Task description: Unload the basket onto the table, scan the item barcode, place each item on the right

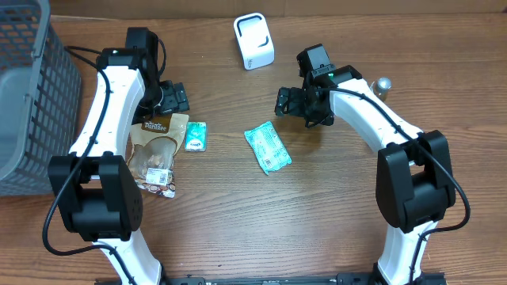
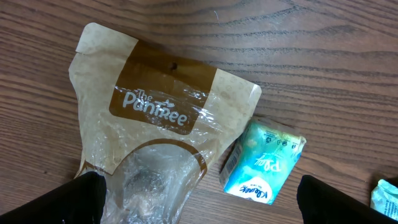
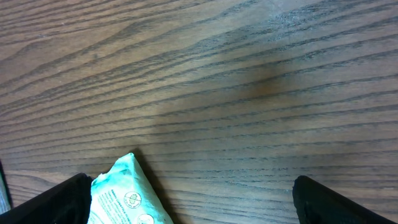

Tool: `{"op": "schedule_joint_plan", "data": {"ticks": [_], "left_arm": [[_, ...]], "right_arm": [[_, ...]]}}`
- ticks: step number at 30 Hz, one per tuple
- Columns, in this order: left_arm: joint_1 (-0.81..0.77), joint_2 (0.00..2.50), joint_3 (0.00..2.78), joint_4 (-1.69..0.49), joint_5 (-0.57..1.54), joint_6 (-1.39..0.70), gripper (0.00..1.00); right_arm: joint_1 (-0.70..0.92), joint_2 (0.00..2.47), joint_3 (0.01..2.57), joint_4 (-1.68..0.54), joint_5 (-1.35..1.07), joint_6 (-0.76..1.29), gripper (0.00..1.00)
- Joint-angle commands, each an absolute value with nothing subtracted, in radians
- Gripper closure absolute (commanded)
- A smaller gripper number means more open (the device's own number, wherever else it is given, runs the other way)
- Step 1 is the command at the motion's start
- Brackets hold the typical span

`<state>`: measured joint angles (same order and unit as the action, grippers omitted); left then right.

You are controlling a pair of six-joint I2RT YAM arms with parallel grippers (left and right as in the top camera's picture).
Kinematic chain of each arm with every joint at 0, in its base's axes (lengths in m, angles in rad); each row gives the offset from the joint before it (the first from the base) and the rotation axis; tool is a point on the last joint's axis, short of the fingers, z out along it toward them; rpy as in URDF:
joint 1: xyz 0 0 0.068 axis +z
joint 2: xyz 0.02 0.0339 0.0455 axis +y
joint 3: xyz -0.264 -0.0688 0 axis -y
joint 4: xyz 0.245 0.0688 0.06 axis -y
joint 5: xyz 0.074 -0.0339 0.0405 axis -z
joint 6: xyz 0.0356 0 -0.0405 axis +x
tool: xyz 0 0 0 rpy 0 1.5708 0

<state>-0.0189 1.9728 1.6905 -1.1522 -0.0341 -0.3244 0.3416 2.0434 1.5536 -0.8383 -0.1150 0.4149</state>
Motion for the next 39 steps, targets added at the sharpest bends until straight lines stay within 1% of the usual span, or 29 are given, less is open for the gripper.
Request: {"op": "schedule_joint_plan", "data": {"ticks": [1,12,15,18,23,27,30,39], "left_arm": [[-0.021,1.95,1.712,-1.151,-0.026,-0.329,0.0],[-0.021,1.95,1.712,-1.151,-0.026,-0.33,0.01],[-0.021,1.95,1.712,-1.151,-0.026,-0.33,0.01],[-0.021,1.95,1.712,-1.151,-0.026,-0.33,0.0],[-0.021,1.95,1.712,-1.151,-0.026,-0.33,0.0],[-0.021,1.95,1.712,-1.151,-0.026,-0.33,0.0],[-0.021,1.95,1.712,-1.151,-0.026,-0.329,0.0],[-0.021,1.95,1.712,-1.151,-0.026,-0.329,0.0]], "right_arm": [[0.344,2.009,1.571,-0.836,-0.105,0.416,0.0],[0.344,2.009,1.571,-0.84,-0.105,0.416,0.0],[0.344,2.009,1.571,-0.805,-0.14,0.419,0.0],[0.344,2.009,1.571,-0.875,-0.195,0.419,0.0],[0.344,2.011,1.57,-0.941,-0.165,0.419,0.0],[0.345,2.011,1.57,-1.011,-0.165,0.419,0.09],[0.349,2.011,1.554,-1.021,-0.165,0.419,0.16],[0.354,2.011,1.48,-1.001,-0.165,0.419,0.15]]}}
